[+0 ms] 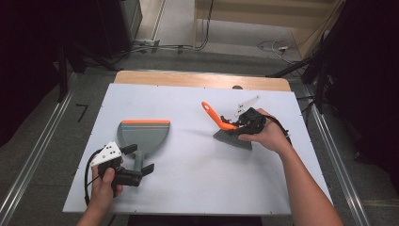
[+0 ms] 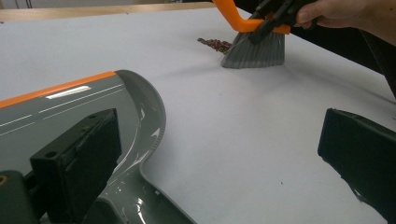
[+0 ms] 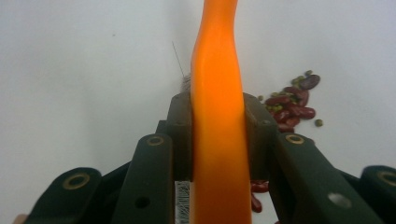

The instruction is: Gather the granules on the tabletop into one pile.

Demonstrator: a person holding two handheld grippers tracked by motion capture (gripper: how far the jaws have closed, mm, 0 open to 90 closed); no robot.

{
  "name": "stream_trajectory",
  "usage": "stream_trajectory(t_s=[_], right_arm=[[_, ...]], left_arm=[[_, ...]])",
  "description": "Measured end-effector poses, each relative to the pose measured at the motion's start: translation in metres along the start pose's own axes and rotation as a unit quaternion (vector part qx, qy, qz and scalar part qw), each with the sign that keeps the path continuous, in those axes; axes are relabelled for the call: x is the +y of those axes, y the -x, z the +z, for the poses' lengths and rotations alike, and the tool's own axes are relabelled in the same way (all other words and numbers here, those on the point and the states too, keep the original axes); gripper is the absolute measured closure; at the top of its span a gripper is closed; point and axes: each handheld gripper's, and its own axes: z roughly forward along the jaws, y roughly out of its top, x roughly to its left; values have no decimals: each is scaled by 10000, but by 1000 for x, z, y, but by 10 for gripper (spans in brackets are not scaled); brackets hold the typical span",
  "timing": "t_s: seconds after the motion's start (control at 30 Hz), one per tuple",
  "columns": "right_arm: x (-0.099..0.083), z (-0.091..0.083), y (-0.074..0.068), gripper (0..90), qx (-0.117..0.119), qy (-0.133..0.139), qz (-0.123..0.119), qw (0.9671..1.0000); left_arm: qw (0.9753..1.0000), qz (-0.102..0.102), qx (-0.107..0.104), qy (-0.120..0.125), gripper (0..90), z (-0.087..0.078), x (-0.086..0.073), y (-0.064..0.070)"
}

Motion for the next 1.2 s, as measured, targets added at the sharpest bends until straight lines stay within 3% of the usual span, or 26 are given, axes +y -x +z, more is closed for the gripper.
stream_trajectory(t_s=[0.2,0.3,0.5,0.57,0.73,0.87,0.9,1.0,1.03,1.1,1.2], right_arm=[[5,1,6,681,-110,8,41,9999],[5,-2,3,683,45,13,156,9999],[7,-24,5,684,105,295,315,9990],[11,-33,8,683,0,369,357,9987],[28,-42,26,683,-655,436,476,9958],[39,-22,42,684,-1322,105,170,9910],[41,-13,46,684,-1377,2,60,9905],[41,3,52,683,-1483,52,-293,9885],[41,8,54,684,-1607,40,-451,9860],[40,16,54,684,-1622,-11,-553,9852],[39,21,50,685,-1396,-107,-693,9877]], left_arm=[[10000,2,9,-12,2,0,0,0],[10000,3,11,-10,2,0,0,0],[10000,0,5,-11,2,0,0,0],[10000,11,8,-16,2,1,0,0],[10000,15,15,-22,2,1,0,0],[10000,2,21,-22,2,0,0,-1],[10000,1,18,-23,2,0,-1,-1],[10000,-19,22,-2,2,-1,-1,-2],[10000,-17,20,-9,2,-1,-1,-3],[10000,-23,13,-12,2,-1,-1,-3],[10000,-16,11,-12,2,-1,-1,-4]])
